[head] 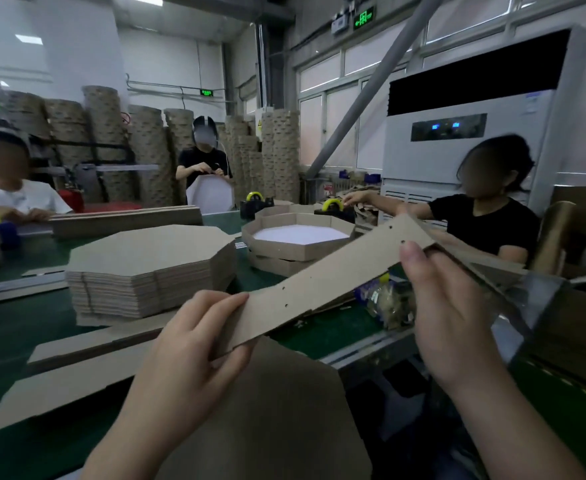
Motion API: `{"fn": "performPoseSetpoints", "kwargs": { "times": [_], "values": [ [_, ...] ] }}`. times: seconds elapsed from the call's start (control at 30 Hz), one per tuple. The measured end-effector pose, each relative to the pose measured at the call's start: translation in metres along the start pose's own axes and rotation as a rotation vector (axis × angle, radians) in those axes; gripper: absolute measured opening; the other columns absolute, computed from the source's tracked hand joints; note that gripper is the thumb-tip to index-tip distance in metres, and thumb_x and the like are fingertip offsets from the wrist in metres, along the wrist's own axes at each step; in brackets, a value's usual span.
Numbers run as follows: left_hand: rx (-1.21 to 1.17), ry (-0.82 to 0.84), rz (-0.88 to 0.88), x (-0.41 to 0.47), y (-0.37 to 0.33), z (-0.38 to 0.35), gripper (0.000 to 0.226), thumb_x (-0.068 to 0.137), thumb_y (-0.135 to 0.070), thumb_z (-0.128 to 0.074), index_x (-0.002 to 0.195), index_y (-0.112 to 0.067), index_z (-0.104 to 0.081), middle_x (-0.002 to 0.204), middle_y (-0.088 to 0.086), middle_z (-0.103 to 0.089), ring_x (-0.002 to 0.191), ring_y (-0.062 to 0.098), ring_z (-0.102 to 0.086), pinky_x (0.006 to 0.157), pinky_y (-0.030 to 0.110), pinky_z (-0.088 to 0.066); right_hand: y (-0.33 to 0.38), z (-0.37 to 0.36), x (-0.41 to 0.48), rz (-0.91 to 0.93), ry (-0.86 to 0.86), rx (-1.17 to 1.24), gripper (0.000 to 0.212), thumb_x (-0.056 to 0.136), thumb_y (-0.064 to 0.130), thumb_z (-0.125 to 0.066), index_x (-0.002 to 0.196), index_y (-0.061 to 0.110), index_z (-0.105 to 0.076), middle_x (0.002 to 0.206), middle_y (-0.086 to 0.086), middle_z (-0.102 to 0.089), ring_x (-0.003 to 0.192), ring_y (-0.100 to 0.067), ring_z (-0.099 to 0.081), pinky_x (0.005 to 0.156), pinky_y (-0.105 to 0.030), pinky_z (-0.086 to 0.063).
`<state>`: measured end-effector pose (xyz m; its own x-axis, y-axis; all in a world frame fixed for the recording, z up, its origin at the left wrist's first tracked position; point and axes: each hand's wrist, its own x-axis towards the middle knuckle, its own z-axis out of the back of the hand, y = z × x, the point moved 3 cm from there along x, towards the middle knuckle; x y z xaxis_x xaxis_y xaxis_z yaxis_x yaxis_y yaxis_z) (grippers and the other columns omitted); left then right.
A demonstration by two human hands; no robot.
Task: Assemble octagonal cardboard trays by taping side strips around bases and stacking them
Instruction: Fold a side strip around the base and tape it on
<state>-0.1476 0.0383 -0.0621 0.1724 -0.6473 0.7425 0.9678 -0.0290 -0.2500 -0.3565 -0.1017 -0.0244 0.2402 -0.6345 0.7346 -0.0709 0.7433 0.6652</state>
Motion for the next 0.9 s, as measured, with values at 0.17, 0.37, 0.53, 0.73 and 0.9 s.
{"fn": "performPoseSetpoints", "kwargs": {
  "times": [0.17,0.37,0.53,0.73,0.9],
  "values": [
    [0.044,0.105,0.029,-0.001,-0.008,-0.026,0.052,0.084,-0.018,-0.064,0.134,-0.022,-0.054,0.121,-0.012,-0.051,0.106,0.013,-0.055,0.081,0.037,-0.052,-0.049,0.006,-0.02,-0.372,-0.102,0.141,0.026,0.093,0.045,-0.053,0.077,0.042,-0.073,0.081,0.019,-0.07,0.085,0.004,-0.063,0.077,-0.009,-0.043],
    [0.174,0.133,0.07,0.007,-0.01,-0.048,0.048,0.083,-0.015,-0.064,0.131,-0.013,-0.058,0.113,-0.001,-0.061,0.093,0.023,-0.061,0.063,0.035,-0.05,-0.098,-0.001,-0.024,-0.709,0.045,0.301,0.03,0.102,0.032,-0.042,0.117,0.018,-0.064,0.106,-0.005,-0.073,0.084,-0.019,-0.073,0.068,-0.028,-0.056],
    [0.236,0.095,0.127,0.015,-0.01,-0.061,0.045,0.086,-0.017,-0.062,0.131,-0.013,-0.058,0.112,0.001,-0.062,0.092,0.025,-0.061,0.059,0.037,-0.05,-0.11,-0.001,-0.029,-0.907,0.243,0.09,0.05,0.1,0.038,-0.045,0.084,-0.001,-0.071,0.078,-0.01,-0.075,0.067,-0.031,-0.073,0.055,-0.029,-0.056],
    [0.305,0.114,0.081,0.023,-0.016,-0.068,0.047,0.079,-0.012,-0.073,0.124,-0.007,-0.063,0.102,0.008,-0.065,0.086,0.031,-0.063,0.054,0.034,-0.046,-0.088,-0.024,-0.015,-0.215,0.194,-0.293,0.045,0.084,0.068,-0.041,0.088,0.028,-0.062,0.084,0.014,-0.065,0.079,0.006,-0.06,0.071,-0.017,-0.048],
    [0.33,0.096,-0.026,0.024,-0.016,-0.07,0.047,0.073,-0.009,-0.078,0.118,-0.003,-0.067,0.096,0.013,-0.067,0.081,0.034,-0.065,0.055,0.039,-0.049,-0.076,-0.08,-0.01,0.003,0.602,-0.101,0.045,0.089,0.051,-0.059,0.13,0.036,-0.051,0.126,0.02,-0.048,0.121,0.009,-0.041,0.098,-0.005,-0.031]
  ]
}}
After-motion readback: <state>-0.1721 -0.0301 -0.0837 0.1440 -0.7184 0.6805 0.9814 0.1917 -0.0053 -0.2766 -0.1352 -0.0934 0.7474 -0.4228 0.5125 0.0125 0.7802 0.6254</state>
